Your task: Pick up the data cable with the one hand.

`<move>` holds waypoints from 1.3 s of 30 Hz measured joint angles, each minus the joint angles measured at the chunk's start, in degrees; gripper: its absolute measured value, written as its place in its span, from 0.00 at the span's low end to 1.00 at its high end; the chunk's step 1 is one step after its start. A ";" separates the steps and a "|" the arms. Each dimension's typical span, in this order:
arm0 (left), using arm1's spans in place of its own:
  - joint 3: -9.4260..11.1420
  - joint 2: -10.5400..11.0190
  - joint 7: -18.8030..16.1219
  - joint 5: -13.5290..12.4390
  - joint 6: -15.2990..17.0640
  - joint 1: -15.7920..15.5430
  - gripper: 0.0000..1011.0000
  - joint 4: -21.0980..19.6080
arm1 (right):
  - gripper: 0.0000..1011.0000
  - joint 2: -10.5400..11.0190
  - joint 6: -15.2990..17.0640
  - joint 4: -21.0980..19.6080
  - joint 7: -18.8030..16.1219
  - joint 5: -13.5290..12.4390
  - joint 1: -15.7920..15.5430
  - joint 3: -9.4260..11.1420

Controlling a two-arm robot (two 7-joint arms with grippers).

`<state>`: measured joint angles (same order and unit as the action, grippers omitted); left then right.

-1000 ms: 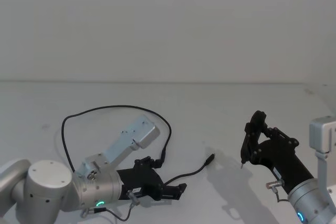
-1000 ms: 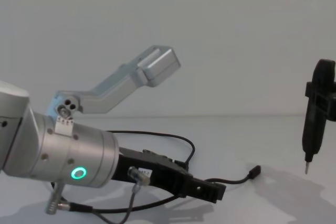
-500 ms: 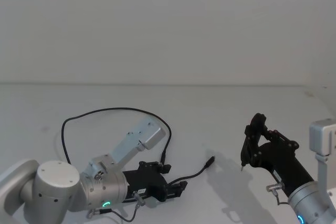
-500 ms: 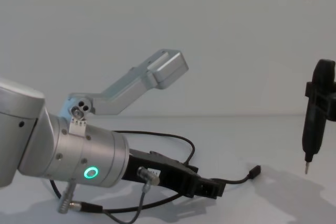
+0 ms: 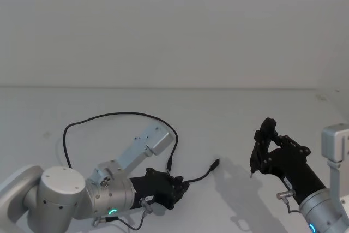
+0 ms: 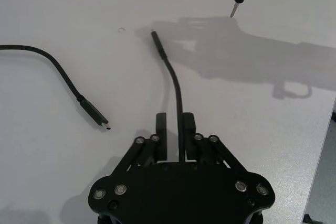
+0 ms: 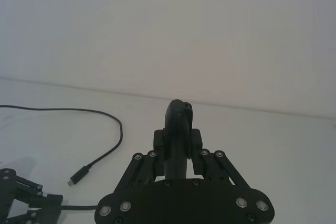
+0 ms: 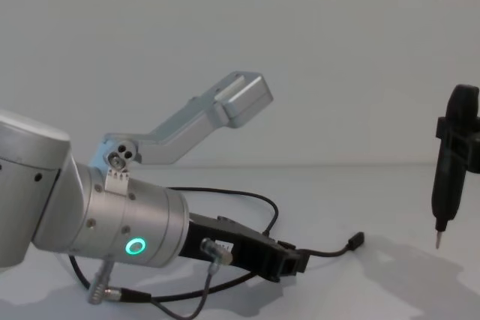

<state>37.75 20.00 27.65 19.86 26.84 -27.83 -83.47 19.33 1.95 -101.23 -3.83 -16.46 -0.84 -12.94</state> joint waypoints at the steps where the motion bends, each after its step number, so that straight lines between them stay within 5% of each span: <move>1: 0.00 -0.01 0.00 0.00 0.00 0.00 0.20 0.01 | 0.28 0.00 0.00 0.00 0.00 0.00 0.00 0.00; 8: 0.03 -0.10 0.00 -0.04 0.03 -0.06 0.04 0.12 | 0.28 -0.03 0.00 0.00 0.00 0.00 0.01 0.01; 18: 0.09 0.36 0.86 -0.59 -1.70 -0.05 0.04 -0.28 | 0.28 -0.99 -0.43 -0.93 -0.43 -1.12 1.16 0.90; 39: -1.13 4.58 4.85 -0.46 -7.19 -1.78 0.04 -4.78 | 0.28 -5.27 2.35 -1.23 -1.81 -6.87 8.51 3.71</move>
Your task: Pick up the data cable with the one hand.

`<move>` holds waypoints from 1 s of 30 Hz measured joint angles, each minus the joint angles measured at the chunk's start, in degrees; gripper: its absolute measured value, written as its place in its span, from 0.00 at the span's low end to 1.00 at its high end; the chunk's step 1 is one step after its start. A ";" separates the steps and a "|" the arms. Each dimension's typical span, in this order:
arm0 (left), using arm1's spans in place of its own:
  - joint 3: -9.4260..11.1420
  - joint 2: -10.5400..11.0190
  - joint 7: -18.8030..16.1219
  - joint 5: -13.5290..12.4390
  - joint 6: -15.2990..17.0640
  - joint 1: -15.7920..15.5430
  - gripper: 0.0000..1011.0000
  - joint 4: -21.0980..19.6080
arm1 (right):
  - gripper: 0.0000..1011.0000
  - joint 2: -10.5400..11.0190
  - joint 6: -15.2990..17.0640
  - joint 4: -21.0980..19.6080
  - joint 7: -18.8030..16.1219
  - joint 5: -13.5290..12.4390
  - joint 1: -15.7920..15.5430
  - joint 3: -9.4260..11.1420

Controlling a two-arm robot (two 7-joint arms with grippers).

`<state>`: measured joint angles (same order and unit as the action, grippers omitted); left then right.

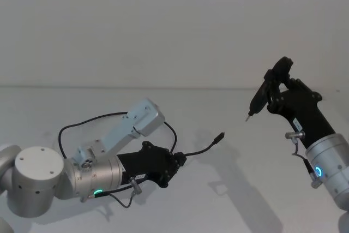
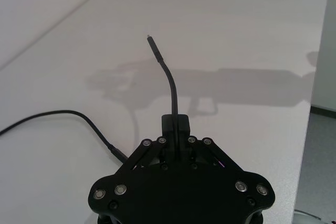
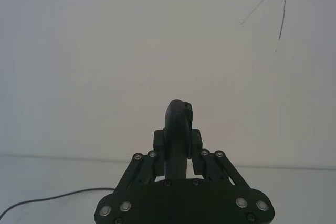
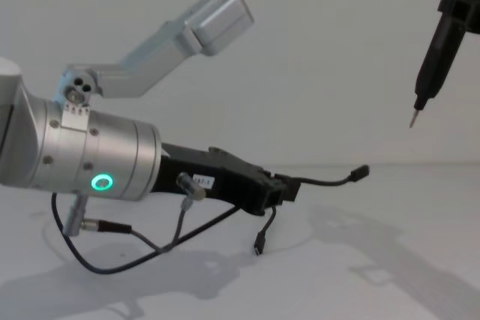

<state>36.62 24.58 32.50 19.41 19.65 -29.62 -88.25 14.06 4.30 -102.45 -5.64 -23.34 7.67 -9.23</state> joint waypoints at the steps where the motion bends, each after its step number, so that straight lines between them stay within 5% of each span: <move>1: -0.10 0.17 0.07 0.09 -0.12 -0.08 0.04 -0.19 | 0.28 -0.13 0.18 0.08 0.00 -0.17 0.16 0.06; 30: -0.83 1.25 0.62 0.63 -0.91 -0.64 0.04 -1.57 | 0.28 -3.25 2.74 2.90 -1.28 -3.72 4.51 -0.39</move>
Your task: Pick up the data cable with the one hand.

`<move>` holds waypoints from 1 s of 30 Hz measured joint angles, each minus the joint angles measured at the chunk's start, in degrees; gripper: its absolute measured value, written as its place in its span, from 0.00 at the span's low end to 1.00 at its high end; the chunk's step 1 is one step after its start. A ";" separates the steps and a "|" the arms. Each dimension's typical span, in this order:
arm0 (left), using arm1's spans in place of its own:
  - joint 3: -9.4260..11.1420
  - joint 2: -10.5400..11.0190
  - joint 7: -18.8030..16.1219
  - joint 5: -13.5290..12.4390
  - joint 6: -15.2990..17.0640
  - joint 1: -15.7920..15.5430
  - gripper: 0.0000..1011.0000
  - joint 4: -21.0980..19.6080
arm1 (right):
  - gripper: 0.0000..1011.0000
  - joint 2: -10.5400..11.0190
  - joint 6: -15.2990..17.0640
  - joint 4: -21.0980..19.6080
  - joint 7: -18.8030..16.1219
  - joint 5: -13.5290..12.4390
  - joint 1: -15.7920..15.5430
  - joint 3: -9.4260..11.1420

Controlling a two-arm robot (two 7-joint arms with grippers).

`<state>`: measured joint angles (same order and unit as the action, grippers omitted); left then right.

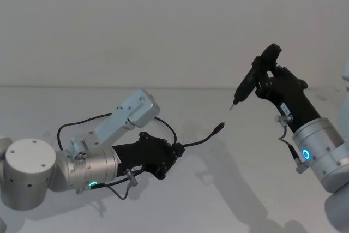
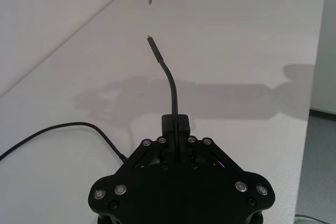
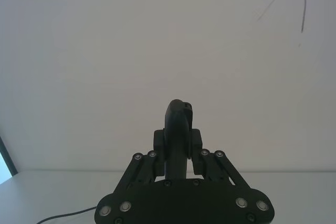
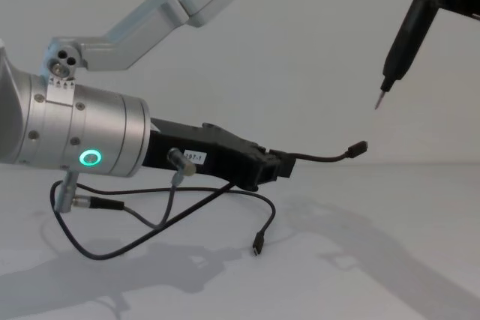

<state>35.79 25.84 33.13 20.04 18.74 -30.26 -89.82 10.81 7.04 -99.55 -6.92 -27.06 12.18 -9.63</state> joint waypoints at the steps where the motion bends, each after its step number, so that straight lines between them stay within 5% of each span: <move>1: -0.01 0.01 0.01 0.01 -0.01 -0.01 0.04 -0.02 | 0.28 -0.01 0.10 0.12 -0.03 -0.08 0.15 -0.16; 30: -0.07 0.11 0.04 0.04 -0.08 -0.06 0.04 -0.13 | 0.28 0.24 0.90 1.83 -0.57 0.68 1.11 -1.80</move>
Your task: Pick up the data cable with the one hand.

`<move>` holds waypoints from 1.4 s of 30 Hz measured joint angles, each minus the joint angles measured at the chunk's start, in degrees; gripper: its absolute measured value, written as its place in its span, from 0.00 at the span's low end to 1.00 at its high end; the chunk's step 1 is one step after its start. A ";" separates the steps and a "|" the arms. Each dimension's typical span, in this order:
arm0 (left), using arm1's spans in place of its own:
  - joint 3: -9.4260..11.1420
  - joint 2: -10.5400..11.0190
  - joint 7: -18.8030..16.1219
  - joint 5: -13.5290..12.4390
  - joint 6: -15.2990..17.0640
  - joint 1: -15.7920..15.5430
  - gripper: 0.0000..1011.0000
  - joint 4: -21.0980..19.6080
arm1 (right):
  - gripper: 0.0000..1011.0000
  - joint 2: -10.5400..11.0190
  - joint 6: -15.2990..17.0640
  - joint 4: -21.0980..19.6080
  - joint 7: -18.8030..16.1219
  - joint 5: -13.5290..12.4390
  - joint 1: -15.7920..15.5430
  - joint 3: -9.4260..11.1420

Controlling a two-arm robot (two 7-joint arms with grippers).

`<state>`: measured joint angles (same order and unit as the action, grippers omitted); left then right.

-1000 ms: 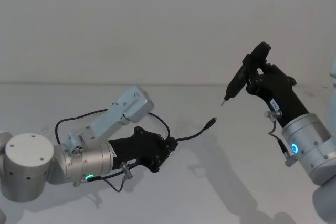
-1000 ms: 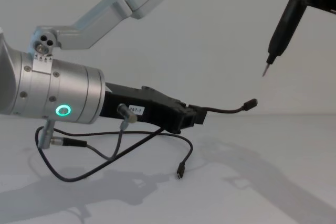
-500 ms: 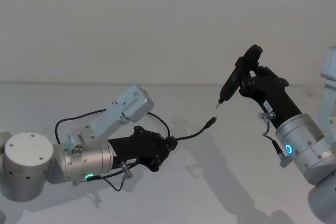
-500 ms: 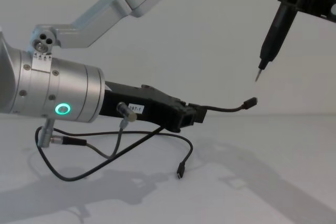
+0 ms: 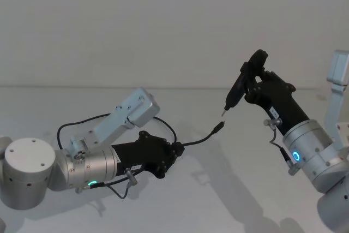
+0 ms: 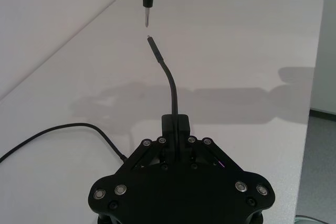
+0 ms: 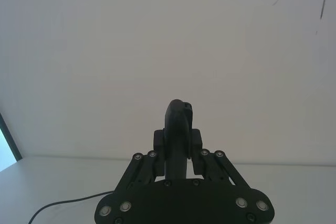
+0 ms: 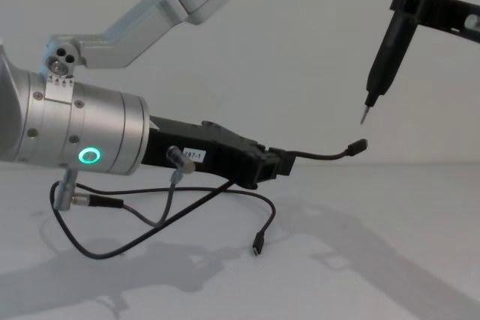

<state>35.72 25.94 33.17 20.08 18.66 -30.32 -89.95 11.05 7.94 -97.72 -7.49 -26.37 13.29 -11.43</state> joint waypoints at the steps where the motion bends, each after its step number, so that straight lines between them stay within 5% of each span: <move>1: 0.00 0.00 0.00 0.00 0.00 0.00 0.04 0.00 | 0.28 -0.01 -0.01 0.09 -0.06 0.09 0.04 -0.05; 42: 0.01 0.00 0.00 0.00 0.00 0.00 0.04 0.01 | 0.28 0.03 0.27 2.03 -0.77 1.67 0.64 0.14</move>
<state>35.73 25.94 33.17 20.08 18.67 -30.32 -89.94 11.09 8.21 -95.69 -8.26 -24.71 13.93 -11.30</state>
